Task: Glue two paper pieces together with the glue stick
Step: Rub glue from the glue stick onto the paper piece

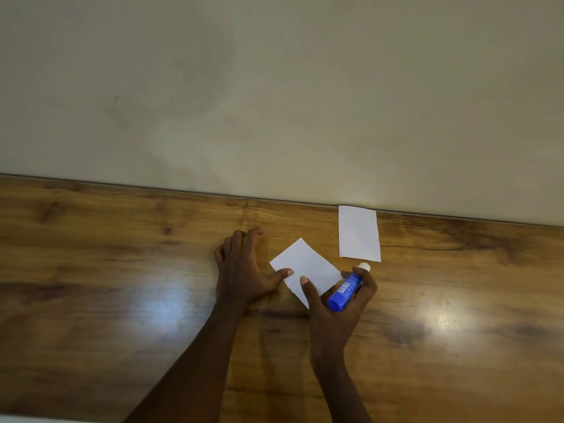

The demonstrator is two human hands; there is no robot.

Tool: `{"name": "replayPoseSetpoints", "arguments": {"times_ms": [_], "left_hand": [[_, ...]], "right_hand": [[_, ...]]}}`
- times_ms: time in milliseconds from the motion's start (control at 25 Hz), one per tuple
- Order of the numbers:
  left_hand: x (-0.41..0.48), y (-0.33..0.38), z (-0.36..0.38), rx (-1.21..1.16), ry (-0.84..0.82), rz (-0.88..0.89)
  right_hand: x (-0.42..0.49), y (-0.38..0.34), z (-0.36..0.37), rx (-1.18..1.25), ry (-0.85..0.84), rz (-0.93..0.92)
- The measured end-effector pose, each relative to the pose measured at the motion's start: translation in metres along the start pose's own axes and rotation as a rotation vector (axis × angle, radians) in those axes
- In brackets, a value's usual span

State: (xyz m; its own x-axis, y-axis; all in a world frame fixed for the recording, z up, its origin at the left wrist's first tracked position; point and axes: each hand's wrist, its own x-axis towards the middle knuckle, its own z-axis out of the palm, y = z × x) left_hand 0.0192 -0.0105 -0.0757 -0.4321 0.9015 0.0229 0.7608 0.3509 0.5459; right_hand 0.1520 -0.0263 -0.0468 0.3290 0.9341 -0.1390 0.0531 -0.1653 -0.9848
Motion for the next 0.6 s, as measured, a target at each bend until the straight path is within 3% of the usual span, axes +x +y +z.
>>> {"name": "replayPoseSetpoints", "arguments": {"times_ms": [200,320,520,600], "left_hand": [[0.0,0.0,-0.001,-0.002,0.004,0.012],[-0.002,0.002,-0.004,-0.057,0.041,0.012],[-0.003,0.003,-0.005,-0.13,0.061,0.014],[-0.002,0.004,-0.005,-0.097,0.058,0.007]], "right_hand": [[0.004,0.003,0.004,-0.069,0.138,0.027],[0.016,-0.005,-0.003,-0.05,0.137,-0.042],[0.049,-0.021,-0.015,-0.14,-0.116,-0.305],[0.058,-0.021,-0.007,-0.268,-0.276,-0.297]]}}
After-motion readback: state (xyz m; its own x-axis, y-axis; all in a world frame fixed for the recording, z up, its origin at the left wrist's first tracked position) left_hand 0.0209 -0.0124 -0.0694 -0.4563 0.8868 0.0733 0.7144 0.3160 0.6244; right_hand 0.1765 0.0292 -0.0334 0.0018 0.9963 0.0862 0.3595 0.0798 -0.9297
